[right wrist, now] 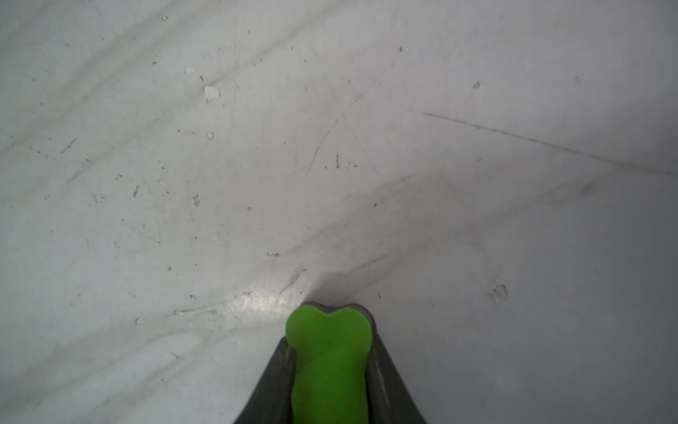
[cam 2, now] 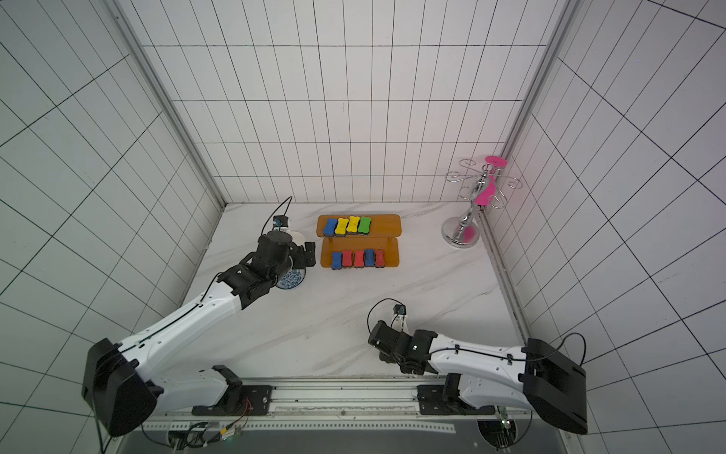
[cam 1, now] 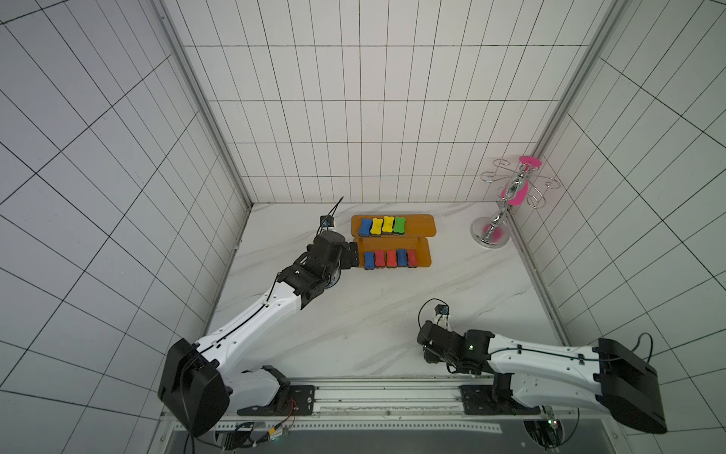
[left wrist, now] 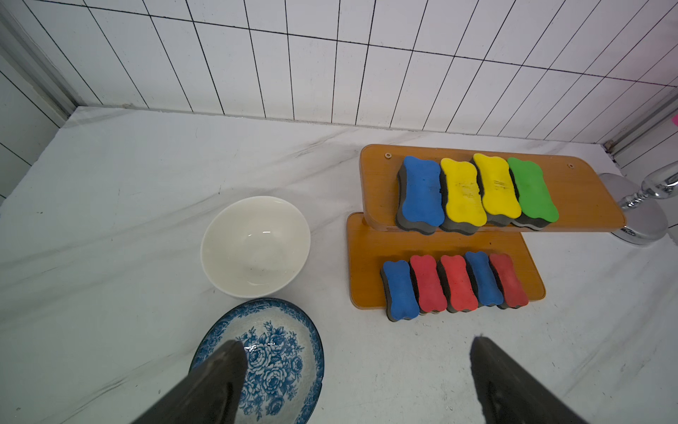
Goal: Remove the whiteboard erasers from the shelf
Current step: Place the whiteboard eraser at the center of the board.
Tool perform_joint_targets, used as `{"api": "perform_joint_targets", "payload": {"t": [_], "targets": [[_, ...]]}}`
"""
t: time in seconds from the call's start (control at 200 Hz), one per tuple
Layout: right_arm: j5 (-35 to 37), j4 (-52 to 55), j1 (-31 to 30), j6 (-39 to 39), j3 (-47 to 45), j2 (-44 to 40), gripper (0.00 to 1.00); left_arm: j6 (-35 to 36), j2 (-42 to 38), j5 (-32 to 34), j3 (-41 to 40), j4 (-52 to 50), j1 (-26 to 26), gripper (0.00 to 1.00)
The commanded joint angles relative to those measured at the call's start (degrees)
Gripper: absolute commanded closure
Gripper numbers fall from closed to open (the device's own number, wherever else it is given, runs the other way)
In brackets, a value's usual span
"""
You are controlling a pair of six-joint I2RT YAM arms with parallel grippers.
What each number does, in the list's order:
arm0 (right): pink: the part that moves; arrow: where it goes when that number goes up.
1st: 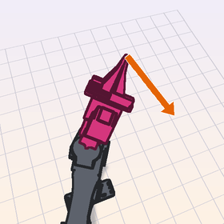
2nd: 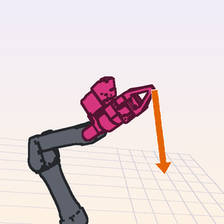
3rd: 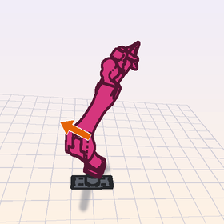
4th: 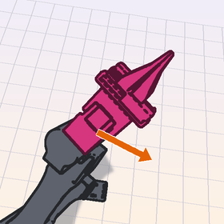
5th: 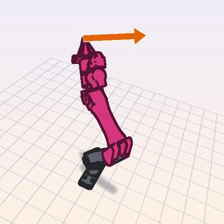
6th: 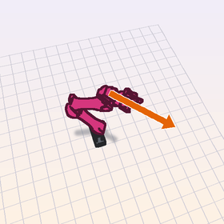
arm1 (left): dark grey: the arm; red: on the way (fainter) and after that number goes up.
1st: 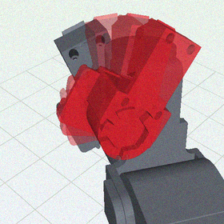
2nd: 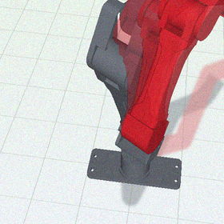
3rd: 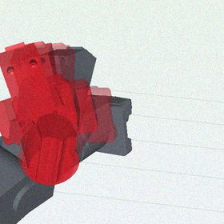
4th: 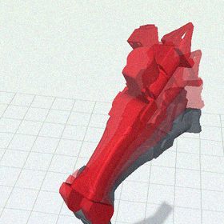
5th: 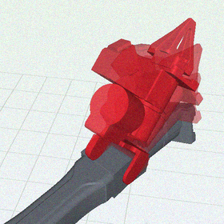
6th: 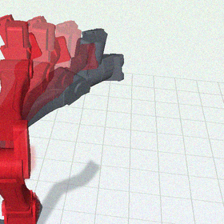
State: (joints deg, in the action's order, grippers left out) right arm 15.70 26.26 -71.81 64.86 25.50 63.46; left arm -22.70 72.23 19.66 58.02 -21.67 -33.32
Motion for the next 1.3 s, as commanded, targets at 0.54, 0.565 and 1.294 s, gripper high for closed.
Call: {"api": "perform_joint_targets", "payload": {"t": [0.54, 0.565, 1.294], "targets": [[-0.9, 3.5, -1.9, 0.1, -1.5, 1.5, 0.58, -1.2, -0.2, -0.1, -0.7, 1.3, -0.2, 0.02], [-0.9, 3.6, -1.9, 0.1, -1.5, 1.6, 0.58, -1.2, -0.2, 0.0, -0.7, 1.3, -0.2, 0.02], [3.4, 17.0, 1.4, -7.8, 14.5, -4.3, 0.45, -2.0, 1.5, 1.0, 3.6, 1.1, -0.1, 0.02]]}}
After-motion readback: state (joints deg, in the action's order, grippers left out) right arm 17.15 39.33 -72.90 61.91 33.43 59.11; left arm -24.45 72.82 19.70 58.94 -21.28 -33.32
